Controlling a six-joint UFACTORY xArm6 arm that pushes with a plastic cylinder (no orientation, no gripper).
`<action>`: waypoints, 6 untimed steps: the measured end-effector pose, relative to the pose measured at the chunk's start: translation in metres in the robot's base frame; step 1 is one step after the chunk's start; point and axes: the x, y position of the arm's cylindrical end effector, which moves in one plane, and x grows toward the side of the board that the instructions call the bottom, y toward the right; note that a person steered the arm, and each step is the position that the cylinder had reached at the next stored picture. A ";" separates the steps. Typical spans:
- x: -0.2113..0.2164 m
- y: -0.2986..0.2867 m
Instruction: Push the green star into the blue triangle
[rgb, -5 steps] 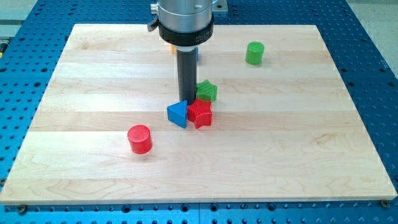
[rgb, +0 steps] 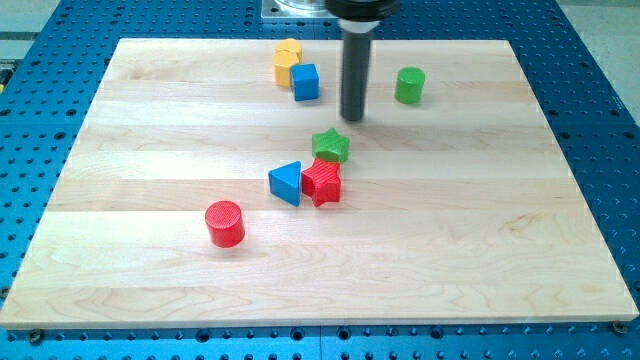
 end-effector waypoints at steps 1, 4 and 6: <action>0.020 0.022; 0.081 -0.043; 0.081 -0.079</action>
